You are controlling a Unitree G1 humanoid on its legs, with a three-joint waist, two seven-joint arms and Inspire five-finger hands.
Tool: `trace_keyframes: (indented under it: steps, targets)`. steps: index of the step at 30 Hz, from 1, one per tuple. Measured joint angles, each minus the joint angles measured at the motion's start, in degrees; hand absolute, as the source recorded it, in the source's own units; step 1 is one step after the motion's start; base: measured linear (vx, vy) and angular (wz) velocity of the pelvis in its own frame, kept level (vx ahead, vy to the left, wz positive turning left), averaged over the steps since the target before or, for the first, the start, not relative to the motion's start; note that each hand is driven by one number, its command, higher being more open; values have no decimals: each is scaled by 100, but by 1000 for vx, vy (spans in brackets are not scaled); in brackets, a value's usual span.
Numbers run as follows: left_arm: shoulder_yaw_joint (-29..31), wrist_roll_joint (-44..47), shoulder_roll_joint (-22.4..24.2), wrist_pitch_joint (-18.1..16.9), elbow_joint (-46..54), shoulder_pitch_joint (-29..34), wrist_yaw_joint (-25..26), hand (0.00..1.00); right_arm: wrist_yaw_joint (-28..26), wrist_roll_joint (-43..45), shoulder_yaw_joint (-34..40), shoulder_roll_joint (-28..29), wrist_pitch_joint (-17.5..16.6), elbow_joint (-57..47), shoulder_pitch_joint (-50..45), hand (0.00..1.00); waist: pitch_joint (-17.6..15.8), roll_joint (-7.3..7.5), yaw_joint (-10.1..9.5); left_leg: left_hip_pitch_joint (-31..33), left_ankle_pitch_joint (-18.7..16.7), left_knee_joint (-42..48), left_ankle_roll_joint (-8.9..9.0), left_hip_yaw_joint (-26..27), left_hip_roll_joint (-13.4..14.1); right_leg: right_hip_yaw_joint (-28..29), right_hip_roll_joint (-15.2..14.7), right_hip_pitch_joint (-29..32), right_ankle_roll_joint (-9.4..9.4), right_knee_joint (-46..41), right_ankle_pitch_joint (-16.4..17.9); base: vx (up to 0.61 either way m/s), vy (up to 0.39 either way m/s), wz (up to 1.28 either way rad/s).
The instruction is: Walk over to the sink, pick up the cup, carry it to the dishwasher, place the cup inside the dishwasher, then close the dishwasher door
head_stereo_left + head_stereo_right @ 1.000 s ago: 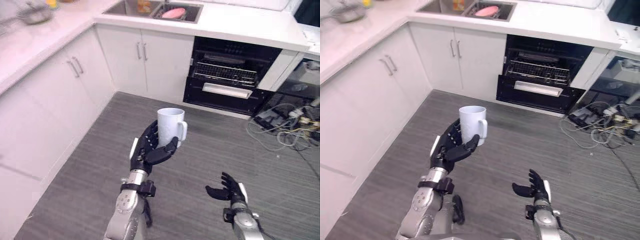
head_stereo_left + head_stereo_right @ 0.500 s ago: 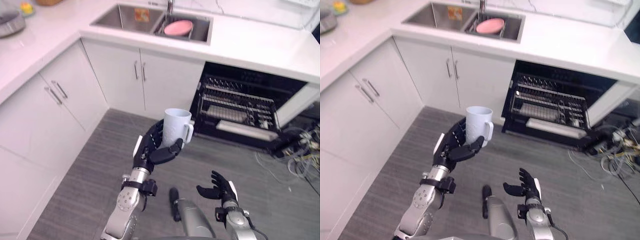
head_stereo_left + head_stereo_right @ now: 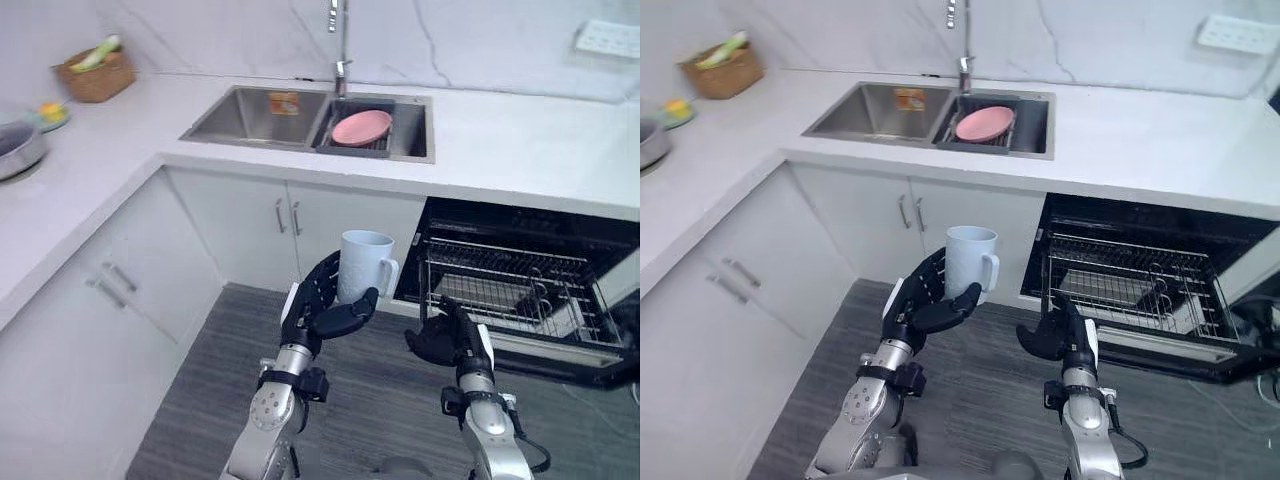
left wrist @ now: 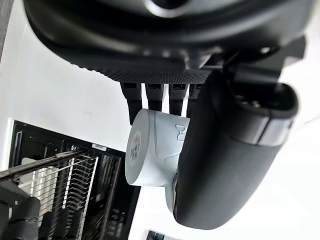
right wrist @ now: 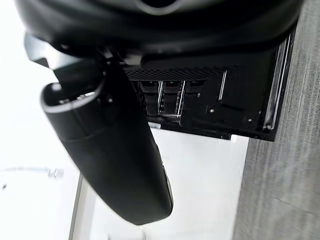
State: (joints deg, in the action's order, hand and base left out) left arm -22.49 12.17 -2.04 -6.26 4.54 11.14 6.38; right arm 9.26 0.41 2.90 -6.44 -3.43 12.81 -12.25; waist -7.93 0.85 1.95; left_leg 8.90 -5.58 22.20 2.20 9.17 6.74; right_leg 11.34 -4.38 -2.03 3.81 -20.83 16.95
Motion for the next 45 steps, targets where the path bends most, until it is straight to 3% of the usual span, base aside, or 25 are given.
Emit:
trace_keyframes:
  steps: [3, 4, 5, 6, 8, 9, 10, 12, 14, 15, 16, 18, 20, 22, 25, 27, 28, 29, 32, 37, 45]
  targets:
    - [50, -94, -74, 3, 24, -82, 30, 30, 69, -6, -78, 5, -7, -108, 104, 90, 14, 115, -35, 12, -581, 364, -150, 520, -30, 249, -179, 218, 77, -215, 1, 371, 325, -91]
    - [64, -108, -135, 4, 24, -83, 69, 30, 66, -10, -130, 6, -6, -111, 181, 90, 15, 121, -58, -226, -740, 297, -202, 871, -66, 88, -285, 536, 213, -841, -25, 291, 271, -141]
    - [72, -111, -194, 7, 35, -92, 94, 30, 69, -14, -238, -4, -6, -123, 239, 90, 16, 120, -38, -606, -872, 141, -282, 1270, -156, -362, -559, 985, 511, -1715, -143, 235, 216, -128]
    - [75, -111, -201, 7, 46, -92, 103, 30, 69, -12, -260, -2, -6, -123, 258, 90, 17, 119, -34, -685, -900, 100, -290, 1363, -169, -470, -610, 1073, 560, -1885, -182, 271, 222, -122]
    - [111, -118, -220, 7, 139, -99, 224, 30, 39, -18, -498, 0, -7, -129, 456, 90, 22, 109, 40, -1113, -941, -211, -328, 1762, -198, -1294, -927, 1503, 329, -2546, -259, 194, 132, -93]
    - [149, -170, -213, 5, 235, -133, 263, 30, 7, -39, -652, 7, -9, -201, 614, 90, 28, 102, 74, -1308, -935, -439, -317, 1968, -192, -1969, -1066, 1757, 53, -2769, -116, 199, 91, -92]
    - [187, -224, -209, -12, 340, -176, 279, 30, -11, -59, -780, 6, -61, -348, 766, 90, 31, 101, 85, -1468, -919, -627, -290, 2181, -187, -2636, -1188, 1953, -196, -2732, 16, 235, 92, -88]
    - [266, -228, -204, -52, 452, -228, 325, 30, -59, -58, -890, 12, -206, -595, 954, 90, 34, 95, 116, -1632, -923, -793, -271, 2398, -185, -3615, -1297, 2083, -376, -2260, 51, 208, -10, -72]
    - [402, -241, -205, -62, 460, -277, 332, 30, -117, -55, -912, 15, -336, -836, 1041, 90, 78, 160, 121, -1770, -969, -844, -183, 2501, -254, -4419, -1199, 2057, -639, -1215, -435, 250, -65, -58]
    - [489, -271, -99, -84, 340, -287, 361, 30, -147, -52, -937, -112, -388, -977, 1064, 90, 147, 3, 130, -1846, -1119, -858, 45, 2404, -206, -4522, -1043, 1986, -992, -931, -862, 313, -75, -62]
    - [510, -285, -57, -81, 242, -304, 381, 30, -179, -47, -916, -190, -394, -1129, 1014, 90, 235, -154, 133, -1859, -1139, -808, 97, 2314, -71, -4442, -797, 1958, -999, -828, -803, 324, -84, -61]
    - [488, -329, -69, -80, 125, -391, 382, 30, -206, -41, -813, -201, -394, -1375, 828, 90, 231, -154, 218, -1778, -1141, -263, 104, 2210, 140, -4413, -688, 1817, -982, -786, -678, 303, -146, -36]
    - [486, -329, -62, -80, -207, -529, 378, 30, -203, 37, -655, -213, -397, -1647, 563, 90, 208, -161, 209, -1340, -740, 1743, 273, 1977, 799, -4226, -314, 1249, -956, -355, -642, 240, -153, -57]
    - [484, -329, -71, -88, -271, -528, 420, 30, -199, 234, -655, -197, -430, -1979, 409, 90, 200, -148, 188, -962, -870, 2586, 462, 1560, 947, -3968, -130, 865, -1004, 13, -626, 148, -21, -77]
    - [509, -329, -19, -141, -268, -540, 457, 30, -289, 530, -606, -203, -639, -2384, 363, 90, 213, -121, 164, -388, -1263, 1923, 206, 1195, 650, -3495, -107, 751, -987, 235, -641, 183, 37, -89]
    - [535, -329, -12, -142, -271, -524, 496, 30, -410, 861, -684, -230, -709, -2434, 366, 90, 238, -161, 23, -271, -1175, 364, 248, 370, 212, -2964, -51, 702, -808, 362, -751, 225, 109, -124]
    - [579, -330, 9, -146, -270, -517, 502, 30, -452, 977, -745, -275, -708, -2426, 365, 90, 267, -219, 17, -293, -866, -313, 243, 116, 175, -2803, 25, 693, -695, 392, -802, 289, 161, -129]
    - [671, -330, 54, -151, -275, -512, 501, 30, -522, 1106, -832, -344, -709, -2403, 362, 90, 332, -332, 15, -375, -81, -727, 224, 21, 178, -2579, 140, 690, -588, 402, -836, 271, 147, -100]
    - [859, -331, 56, -156, -294, -586, 550, 30, -703, 1412, -883, -261, -702, -2396, 311, 90, 396, -202, 138, -846, 45, -1351, 101, 382, -4, -2239, 25, 581, -382, 623, -947, 219, 122, -56]
    - [1006, -331, -20, -161, -293, -707, 610, 30, -961, 1950, -955, -248, -701, -2498, 315, 90, 407, -198, 200, -1313, 189, -2038, 11, 661, -255, -1982, -67, 320, -163, 1158, -1132, 136, 123, -23]
    - [1054, -337, -102, -162, -294, -756, 564, 30, -1200, 2092, -1283, -268, -690, -2672, 431, 90, 413, -202, 203, -1340, 190, -2197, -7, 734, -300, -1835, -27, 225, -112, 1656, -1430, 20, 39, -12]
